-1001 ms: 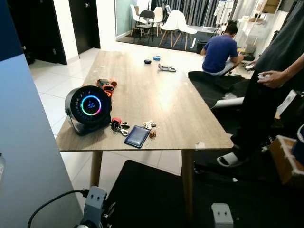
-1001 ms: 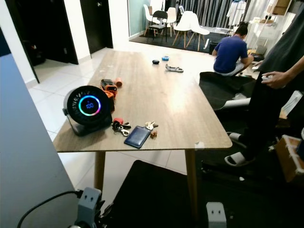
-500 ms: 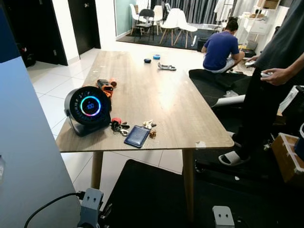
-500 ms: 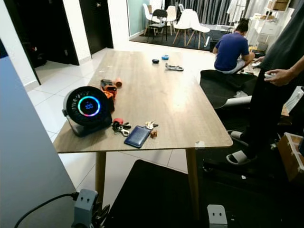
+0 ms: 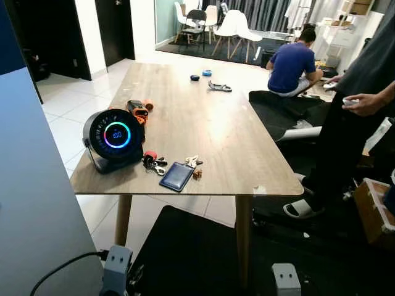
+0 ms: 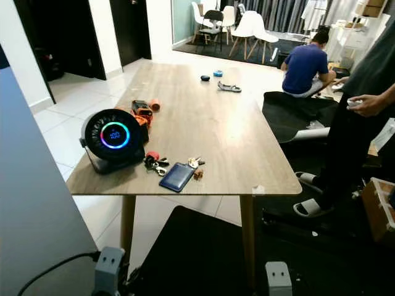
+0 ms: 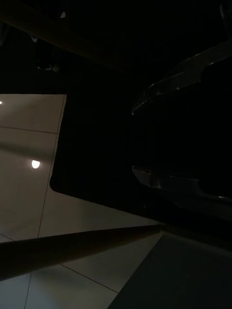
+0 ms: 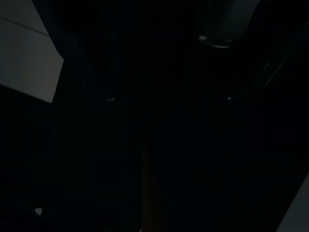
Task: Hang keys on a hook
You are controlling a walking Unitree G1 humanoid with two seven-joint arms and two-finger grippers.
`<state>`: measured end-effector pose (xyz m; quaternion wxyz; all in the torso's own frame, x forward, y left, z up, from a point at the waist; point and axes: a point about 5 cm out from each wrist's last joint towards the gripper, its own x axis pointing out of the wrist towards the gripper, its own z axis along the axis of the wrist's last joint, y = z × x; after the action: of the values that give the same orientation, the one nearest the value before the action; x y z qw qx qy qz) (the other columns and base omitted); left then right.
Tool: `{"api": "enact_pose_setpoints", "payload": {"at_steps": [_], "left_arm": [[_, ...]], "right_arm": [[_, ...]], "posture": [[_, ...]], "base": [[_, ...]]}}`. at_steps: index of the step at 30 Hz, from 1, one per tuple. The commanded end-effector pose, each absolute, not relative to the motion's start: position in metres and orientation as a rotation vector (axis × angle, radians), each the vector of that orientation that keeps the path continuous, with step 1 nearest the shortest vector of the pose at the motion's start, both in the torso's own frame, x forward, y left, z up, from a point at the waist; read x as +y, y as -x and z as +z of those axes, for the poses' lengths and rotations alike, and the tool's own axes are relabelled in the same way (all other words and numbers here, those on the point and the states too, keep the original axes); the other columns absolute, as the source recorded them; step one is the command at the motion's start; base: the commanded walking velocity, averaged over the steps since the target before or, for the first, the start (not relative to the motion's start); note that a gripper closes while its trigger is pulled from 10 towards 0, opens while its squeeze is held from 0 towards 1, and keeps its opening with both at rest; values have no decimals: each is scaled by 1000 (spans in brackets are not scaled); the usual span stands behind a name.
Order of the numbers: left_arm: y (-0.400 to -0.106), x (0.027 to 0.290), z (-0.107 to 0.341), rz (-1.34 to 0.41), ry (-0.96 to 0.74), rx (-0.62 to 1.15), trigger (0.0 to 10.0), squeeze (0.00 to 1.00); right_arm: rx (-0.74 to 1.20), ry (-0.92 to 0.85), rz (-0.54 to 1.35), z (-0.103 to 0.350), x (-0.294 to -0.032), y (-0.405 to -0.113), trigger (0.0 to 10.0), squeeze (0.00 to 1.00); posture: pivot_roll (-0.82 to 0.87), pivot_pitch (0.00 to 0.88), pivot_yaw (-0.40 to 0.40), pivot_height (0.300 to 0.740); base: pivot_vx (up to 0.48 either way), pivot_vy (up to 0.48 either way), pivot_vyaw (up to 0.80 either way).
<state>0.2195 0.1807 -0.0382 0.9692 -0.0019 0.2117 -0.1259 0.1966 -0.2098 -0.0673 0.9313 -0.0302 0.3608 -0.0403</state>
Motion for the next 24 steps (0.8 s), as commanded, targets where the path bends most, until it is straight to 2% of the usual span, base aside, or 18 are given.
{"api": "enact_pose_setpoints", "payload": {"at_steps": [1,19,24], "left_arm": [[-216,179,-41,-253,11,443,10000,0],[-216,180,-45,-228,0,496,10000,0],[-216,176,-43,-255,15,467,10000,0]], "right_arm": [[757,63,-86,-70,-212,-192,10000,0],[771,74,-75,-70,-212,-193,10000,0],[769,75,-69,-70,-212,-193,10000,0]], "posture": [[89,40,-56,740],[85,40,-64,740],[87,40,-67,740]], "base": [[0,0,0],[0,0,0],[274,0,0]]}}
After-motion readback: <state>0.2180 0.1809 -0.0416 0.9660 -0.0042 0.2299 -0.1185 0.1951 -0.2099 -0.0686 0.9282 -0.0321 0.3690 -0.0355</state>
